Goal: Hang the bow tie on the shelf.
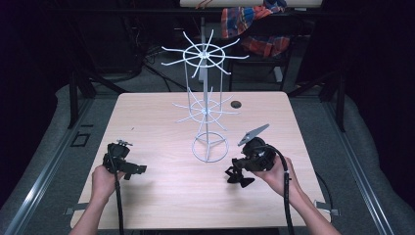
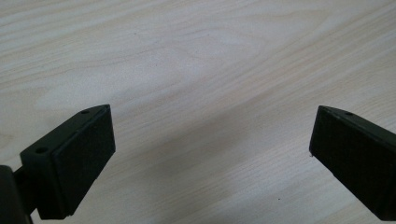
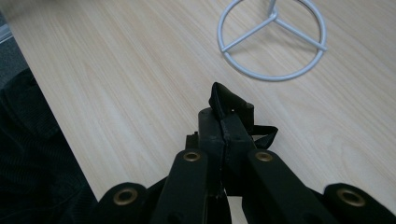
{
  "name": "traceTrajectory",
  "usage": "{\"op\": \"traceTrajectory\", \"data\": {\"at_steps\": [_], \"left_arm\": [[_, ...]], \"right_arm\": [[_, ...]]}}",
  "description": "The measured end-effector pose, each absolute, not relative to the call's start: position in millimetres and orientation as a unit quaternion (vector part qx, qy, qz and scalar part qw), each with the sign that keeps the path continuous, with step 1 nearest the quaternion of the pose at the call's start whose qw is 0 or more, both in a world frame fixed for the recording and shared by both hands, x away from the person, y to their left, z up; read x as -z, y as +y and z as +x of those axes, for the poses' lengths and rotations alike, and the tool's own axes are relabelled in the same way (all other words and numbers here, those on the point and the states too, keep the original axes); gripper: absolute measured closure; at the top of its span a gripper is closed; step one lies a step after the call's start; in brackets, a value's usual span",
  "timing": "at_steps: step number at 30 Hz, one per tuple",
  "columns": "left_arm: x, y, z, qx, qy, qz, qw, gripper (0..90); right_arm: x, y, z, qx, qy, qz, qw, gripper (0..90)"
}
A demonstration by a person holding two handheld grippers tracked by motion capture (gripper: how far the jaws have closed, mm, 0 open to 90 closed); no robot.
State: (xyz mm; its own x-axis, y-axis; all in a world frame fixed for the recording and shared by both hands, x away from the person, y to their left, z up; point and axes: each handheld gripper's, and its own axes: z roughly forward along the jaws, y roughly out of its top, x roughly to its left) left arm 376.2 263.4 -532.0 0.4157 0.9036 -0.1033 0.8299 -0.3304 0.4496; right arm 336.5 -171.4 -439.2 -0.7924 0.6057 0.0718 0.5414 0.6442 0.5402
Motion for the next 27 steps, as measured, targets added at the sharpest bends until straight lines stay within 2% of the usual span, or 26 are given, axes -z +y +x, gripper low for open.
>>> {"op": "traceTrajectory", "data": {"at_steps": [27], "left_arm": [[533.3, 261.5, 376.8, -0.082, 0.533, 0.813, 0.219, 0.3]], "right_arm": [[424.5, -188.1, 351.8, -0.299, 0.889, 0.337, 0.087, 89.4]]}}
